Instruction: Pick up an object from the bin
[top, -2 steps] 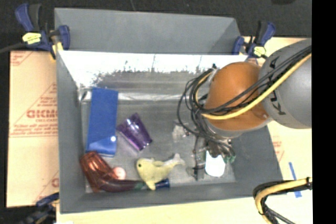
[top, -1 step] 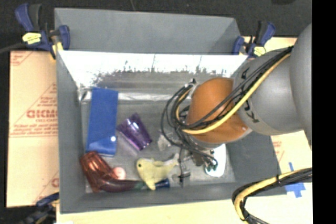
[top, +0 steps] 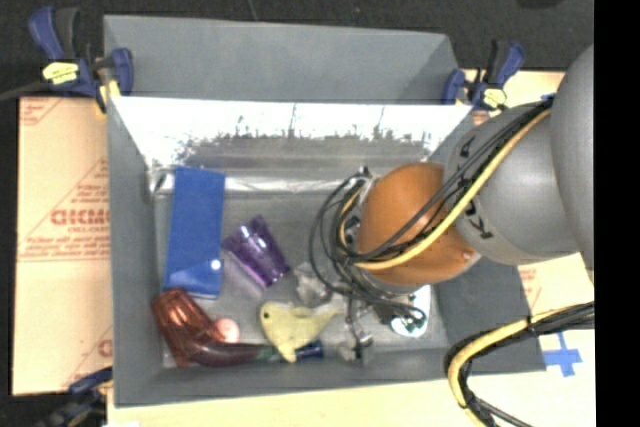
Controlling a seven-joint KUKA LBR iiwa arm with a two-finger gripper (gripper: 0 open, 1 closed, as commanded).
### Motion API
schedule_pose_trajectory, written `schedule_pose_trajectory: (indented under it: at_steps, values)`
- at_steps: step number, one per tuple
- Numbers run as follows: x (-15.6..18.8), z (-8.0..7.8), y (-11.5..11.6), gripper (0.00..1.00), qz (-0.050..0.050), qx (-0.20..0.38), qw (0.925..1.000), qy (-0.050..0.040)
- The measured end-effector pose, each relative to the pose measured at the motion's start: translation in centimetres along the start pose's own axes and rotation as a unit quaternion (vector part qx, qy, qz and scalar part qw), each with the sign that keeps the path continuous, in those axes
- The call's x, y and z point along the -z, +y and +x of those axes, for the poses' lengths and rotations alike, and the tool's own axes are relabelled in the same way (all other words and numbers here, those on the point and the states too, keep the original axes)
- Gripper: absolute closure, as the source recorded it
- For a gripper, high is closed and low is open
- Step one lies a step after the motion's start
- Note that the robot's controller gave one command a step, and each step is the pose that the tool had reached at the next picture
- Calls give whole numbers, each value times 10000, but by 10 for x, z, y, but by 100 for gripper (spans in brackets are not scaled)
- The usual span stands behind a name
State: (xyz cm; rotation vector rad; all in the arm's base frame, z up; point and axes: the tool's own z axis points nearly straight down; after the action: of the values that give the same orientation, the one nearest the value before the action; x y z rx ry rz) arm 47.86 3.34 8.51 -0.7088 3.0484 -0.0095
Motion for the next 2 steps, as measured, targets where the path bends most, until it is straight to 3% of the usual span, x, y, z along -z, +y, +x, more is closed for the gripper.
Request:
schedule_pose_trajectory:
  at_steps: [1,2]
  values:
    - [-8,-5,3,0,-9,366,9993,-11]
    - [-4,-5,13,0,7,-142,9999,-34]
